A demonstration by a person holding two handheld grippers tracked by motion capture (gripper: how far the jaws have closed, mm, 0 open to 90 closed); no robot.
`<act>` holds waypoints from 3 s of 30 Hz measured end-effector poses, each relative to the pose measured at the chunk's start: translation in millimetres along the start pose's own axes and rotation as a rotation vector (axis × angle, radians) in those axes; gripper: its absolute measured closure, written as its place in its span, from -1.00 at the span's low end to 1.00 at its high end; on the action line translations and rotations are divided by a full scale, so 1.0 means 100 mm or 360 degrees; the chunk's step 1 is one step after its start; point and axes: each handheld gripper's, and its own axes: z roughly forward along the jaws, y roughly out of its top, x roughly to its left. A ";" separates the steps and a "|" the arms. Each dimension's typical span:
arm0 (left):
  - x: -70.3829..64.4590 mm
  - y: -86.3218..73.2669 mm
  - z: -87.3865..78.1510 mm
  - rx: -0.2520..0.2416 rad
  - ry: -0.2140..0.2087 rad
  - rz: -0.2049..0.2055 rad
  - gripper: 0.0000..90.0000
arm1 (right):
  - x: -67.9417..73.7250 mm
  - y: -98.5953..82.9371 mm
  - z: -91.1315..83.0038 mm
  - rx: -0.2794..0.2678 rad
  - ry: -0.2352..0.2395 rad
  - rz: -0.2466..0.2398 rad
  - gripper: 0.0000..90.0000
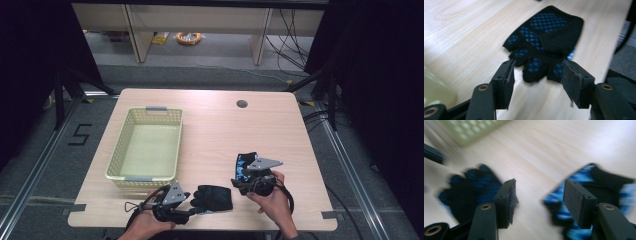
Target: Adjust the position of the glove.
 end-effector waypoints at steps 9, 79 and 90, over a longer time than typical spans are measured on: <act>-0.03 -0.19 -0.19 -0.0021 -0.0010 -0.0114 -0.26 | -0.40 -0.02 0.07 0.0127 -0.0028 0.0013 0.21; 0.06 -0.25 -0.28 -0.0022 -0.0003 -0.0118 -0.25 | -0.41 0.03 0.38 0.0164 -0.0137 0.0046 0.84; 0.07 -0.24 -0.30 -0.0034 -0.0001 -0.0125 -0.26 | -0.26 0.11 0.06 -0.0098 -0.0052 0.0195 0.84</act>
